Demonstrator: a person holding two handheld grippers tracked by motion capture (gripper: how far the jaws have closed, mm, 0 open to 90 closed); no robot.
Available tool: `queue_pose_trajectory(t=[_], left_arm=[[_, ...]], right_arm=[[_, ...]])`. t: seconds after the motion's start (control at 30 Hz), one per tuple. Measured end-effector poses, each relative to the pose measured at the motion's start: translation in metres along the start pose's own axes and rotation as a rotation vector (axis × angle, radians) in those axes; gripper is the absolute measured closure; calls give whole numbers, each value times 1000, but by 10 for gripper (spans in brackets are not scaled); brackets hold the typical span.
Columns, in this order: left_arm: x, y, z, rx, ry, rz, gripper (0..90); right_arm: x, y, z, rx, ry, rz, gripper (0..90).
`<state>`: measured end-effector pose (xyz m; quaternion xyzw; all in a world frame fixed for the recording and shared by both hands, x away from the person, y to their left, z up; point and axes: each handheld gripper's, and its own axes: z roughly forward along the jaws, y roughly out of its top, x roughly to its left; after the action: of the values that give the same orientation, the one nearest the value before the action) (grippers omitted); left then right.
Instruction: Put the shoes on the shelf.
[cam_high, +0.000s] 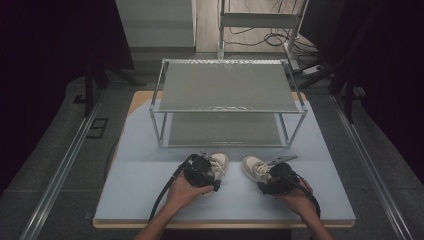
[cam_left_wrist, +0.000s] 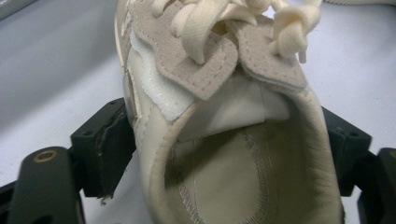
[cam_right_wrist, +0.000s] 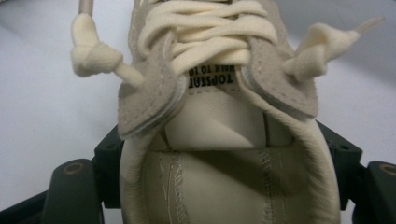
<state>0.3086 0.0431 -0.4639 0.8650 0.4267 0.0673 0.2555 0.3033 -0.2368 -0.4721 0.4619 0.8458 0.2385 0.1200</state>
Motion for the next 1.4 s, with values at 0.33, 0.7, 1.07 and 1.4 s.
queue_pose_trajectory(t=[0.33,0.7,1.07,1.4], left_arm=[[5,-8,-8,-57,7,16,285],[7,-8,-16,-112,-2,23,298],[21,8,-19,-151,21,-16,298],[35,24,-15,-156,54,-35,299]], right_arm=[[-2,-2,-2,-29,20,-15,281],[-2,5,-12,-68,7,-4,286],[1,30,-6,-109,6,28,285],[10,61,13,-123,-14,33,285]])
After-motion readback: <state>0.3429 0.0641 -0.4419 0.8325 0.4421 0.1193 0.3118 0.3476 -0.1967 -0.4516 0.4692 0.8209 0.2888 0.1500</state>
